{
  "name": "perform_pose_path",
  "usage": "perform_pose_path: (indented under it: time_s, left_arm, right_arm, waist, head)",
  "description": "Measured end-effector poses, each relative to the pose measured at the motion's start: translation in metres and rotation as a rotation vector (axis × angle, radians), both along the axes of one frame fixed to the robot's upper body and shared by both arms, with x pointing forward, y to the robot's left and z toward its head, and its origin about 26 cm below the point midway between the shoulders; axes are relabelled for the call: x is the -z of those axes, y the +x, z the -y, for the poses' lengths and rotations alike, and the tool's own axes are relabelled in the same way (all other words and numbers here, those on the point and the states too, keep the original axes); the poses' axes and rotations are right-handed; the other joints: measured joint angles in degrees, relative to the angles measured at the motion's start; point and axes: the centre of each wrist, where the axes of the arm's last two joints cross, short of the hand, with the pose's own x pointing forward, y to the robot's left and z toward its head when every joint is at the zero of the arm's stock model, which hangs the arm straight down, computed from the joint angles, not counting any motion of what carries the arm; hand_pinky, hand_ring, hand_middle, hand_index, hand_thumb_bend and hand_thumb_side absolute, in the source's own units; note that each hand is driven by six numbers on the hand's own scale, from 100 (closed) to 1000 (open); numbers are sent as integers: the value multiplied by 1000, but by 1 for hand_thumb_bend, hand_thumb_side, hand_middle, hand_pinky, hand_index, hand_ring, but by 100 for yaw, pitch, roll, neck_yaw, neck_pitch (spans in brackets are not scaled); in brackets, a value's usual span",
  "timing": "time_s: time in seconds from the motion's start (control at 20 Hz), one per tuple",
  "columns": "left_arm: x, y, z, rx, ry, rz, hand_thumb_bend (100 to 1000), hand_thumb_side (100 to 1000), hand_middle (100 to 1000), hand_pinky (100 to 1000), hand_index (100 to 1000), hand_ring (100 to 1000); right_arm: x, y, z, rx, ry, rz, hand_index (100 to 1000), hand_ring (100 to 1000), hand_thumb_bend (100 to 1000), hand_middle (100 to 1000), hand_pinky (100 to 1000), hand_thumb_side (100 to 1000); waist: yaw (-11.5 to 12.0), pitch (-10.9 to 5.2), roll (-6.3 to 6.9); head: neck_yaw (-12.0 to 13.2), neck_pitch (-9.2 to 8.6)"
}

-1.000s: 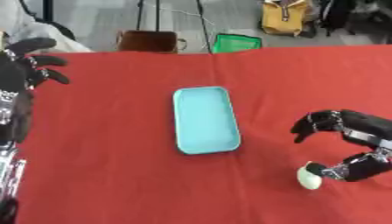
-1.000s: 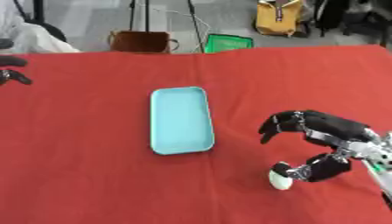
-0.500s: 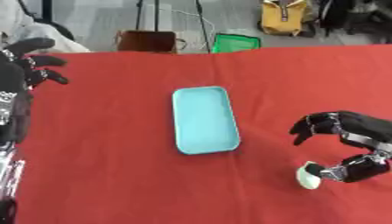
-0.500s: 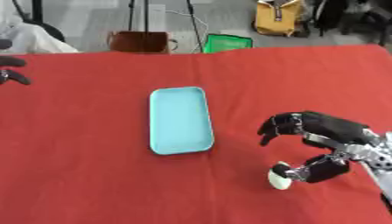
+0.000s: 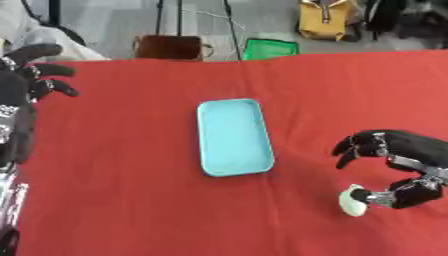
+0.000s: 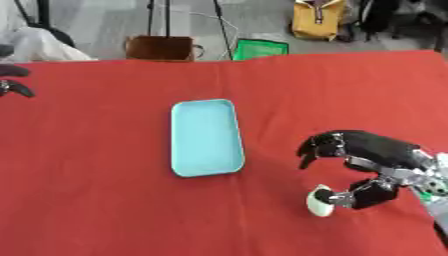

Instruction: Pick up objects on the table and place them in the box.

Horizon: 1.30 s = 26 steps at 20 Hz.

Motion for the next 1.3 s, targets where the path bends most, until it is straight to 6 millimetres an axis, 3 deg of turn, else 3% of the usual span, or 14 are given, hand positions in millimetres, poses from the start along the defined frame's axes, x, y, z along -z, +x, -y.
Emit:
perform_pose_path:
  time_s: [0.65,1.3]
  left_arm:
    - [-1,0,0,1,0,1,531,766,748,526,802,668]
    - [-1,1,0,1,0,1,530,767,748,526,802,669]
  right_arm:
    - [9,-1,5,4,-60,-9,730,785,381,773,832,144]
    - [20,-6,14,28,-114,-18,723,786,381,774,835,144]
  waist:
    - [33,23,-103]
    - [39,23,-102]
  head:
    - [-1,0]
    - [-5,0]
